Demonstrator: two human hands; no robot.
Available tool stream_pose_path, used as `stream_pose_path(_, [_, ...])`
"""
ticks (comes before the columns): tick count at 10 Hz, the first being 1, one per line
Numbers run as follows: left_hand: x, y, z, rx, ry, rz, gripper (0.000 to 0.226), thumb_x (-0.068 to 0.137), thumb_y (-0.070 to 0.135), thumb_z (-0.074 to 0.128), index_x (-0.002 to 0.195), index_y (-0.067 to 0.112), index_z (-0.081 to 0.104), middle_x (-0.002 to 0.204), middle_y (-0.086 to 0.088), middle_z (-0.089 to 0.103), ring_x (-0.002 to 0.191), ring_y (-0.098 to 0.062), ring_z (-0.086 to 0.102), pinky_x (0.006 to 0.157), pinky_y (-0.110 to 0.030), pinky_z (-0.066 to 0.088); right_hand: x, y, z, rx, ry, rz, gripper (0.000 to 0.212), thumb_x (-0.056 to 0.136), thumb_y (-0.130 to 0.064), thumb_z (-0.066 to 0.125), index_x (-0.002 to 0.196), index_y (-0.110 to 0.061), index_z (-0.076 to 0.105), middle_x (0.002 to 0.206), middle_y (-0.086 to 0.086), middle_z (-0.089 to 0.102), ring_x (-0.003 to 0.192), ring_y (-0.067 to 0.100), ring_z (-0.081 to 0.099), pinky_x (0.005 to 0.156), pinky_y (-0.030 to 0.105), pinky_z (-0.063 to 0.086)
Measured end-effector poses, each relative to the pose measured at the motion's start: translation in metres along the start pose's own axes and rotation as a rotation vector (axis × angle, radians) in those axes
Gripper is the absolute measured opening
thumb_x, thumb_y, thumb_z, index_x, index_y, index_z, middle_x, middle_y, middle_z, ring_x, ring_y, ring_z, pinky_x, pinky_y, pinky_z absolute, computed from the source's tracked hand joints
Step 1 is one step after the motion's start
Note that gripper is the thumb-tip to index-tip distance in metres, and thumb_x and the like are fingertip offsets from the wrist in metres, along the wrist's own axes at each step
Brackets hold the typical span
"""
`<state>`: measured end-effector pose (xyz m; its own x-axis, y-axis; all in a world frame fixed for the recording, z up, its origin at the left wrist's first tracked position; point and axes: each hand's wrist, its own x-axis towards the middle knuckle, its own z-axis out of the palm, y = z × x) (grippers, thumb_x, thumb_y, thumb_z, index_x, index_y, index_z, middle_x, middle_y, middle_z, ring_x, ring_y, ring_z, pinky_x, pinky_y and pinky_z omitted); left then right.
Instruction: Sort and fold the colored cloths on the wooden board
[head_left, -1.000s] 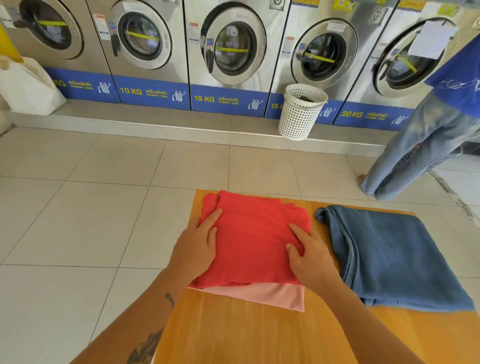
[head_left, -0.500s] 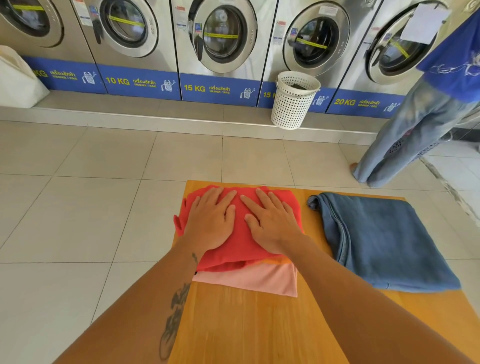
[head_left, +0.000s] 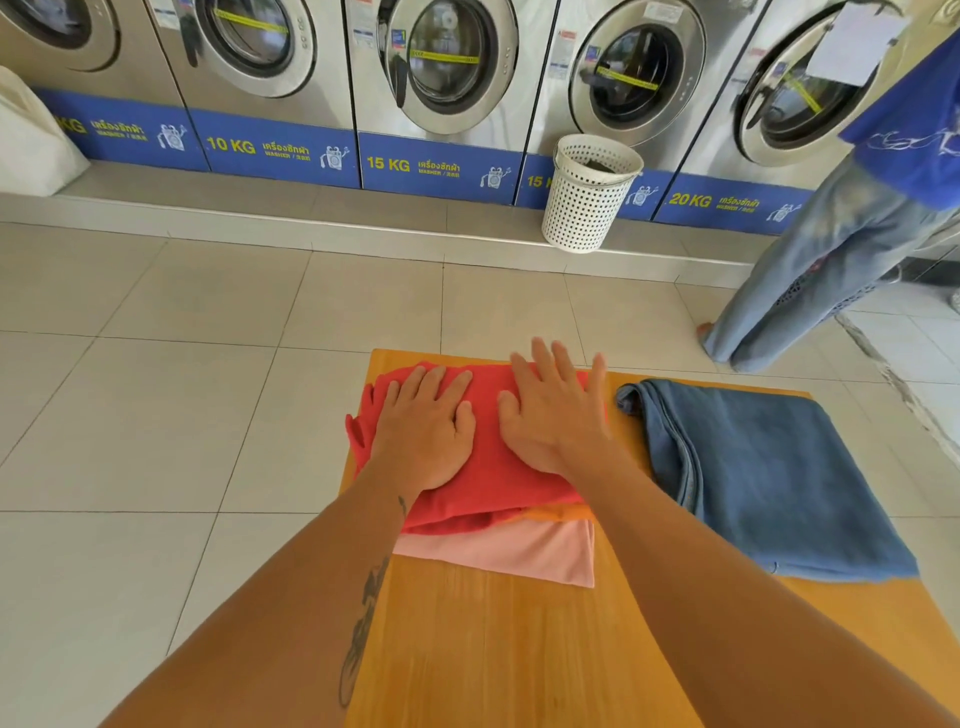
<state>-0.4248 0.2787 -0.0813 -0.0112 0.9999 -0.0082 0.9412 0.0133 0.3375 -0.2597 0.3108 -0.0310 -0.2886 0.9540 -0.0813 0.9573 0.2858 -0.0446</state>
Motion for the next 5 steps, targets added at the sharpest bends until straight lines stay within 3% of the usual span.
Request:
stream_pose_path(2, [-0.007,-0.033,-0.006,-0.083,-0.024,0.037,0.056,0.097,0.053,0.013,0.152,0.042,0.020,0.162,0.007,0.018,0.148,-0.015,0.014,0.120,-0.049,0.009,-0.016,0.012,0.028,0.231,-0.075,0.060,0.069,0.094,-0.063,0.019,0.157,-0.038,0.007,0.167,-0.004,0.006,0.154,0.021,0.001,0.121,0.059,0.004])
stream_pose_path(4, [-0.031,-0.058,-0.019,-0.181,-0.089,-0.140,0.055,0.102,0.047,0.013,0.155,0.033,0.018,0.162,0.003,0.022,0.145,-0.020,0.028,0.117,-0.046,0.025,-0.045,0.060,0.014,0.392,-0.203,0.186,0.069,0.098,-0.059,0.021,0.158,-0.028,0.007,0.167,-0.001,0.006,0.152,0.025,0.013,0.120,0.056,0.017])
stream_pose_path(5, [-0.044,-0.055,-0.026,-0.077,0.086,-0.173,0.054,0.103,0.038,0.019,0.152,0.018,0.029,0.156,-0.005,0.035,0.142,-0.025,0.034,0.118,-0.051,0.023,-0.067,0.075,-0.006,0.496,-0.115,0.181,0.061,0.103,-0.046,0.027,0.156,-0.020,0.018,0.166,0.003,0.016,0.152,0.023,0.014,0.121,0.050,0.017])
